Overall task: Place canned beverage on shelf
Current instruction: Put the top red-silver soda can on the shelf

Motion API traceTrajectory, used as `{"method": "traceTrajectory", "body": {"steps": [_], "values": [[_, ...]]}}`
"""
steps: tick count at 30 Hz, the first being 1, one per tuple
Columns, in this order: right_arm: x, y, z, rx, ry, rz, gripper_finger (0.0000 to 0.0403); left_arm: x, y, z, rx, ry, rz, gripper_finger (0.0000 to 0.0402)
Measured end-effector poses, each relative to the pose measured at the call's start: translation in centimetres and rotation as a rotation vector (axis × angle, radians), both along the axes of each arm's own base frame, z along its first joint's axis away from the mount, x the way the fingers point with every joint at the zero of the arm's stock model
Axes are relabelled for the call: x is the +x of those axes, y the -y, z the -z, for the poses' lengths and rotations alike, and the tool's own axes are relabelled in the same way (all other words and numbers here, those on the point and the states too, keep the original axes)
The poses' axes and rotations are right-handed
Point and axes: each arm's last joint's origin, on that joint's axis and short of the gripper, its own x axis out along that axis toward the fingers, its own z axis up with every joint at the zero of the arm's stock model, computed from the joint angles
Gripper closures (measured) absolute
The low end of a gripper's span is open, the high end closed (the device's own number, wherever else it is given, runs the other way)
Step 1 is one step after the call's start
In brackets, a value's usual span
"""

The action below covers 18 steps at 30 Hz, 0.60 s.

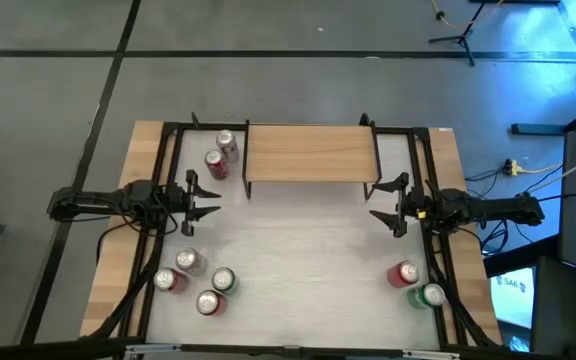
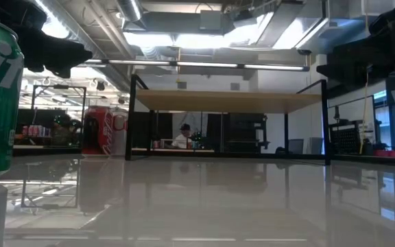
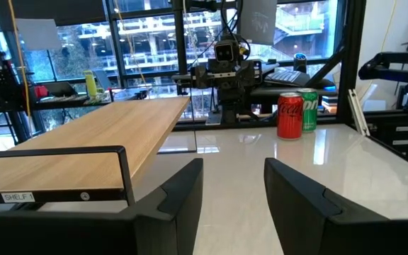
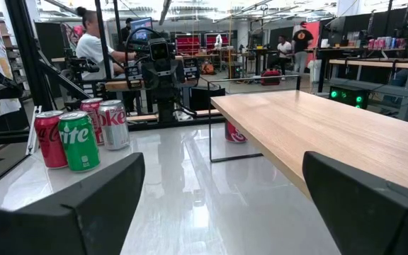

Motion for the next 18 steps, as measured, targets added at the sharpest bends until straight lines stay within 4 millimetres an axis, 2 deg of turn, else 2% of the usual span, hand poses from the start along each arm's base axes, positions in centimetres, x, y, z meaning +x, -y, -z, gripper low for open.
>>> {"method": "traceTrajectory", "body": {"steps": [5, 18], "values": [[0.0, -0.01, 0.0, 0.013, 0.002, -0.004, 0.0022, 0.0, 0.0, -0.01, 0.0, 0.0, 0.0, 0.0259], [0.01, -0.05, 0.0, 0.232, 0.032, -0.028, 0.0022, 0.0, 0.0, 0.0, 0.0, 0.0, -0.001, 0.0259]]}}
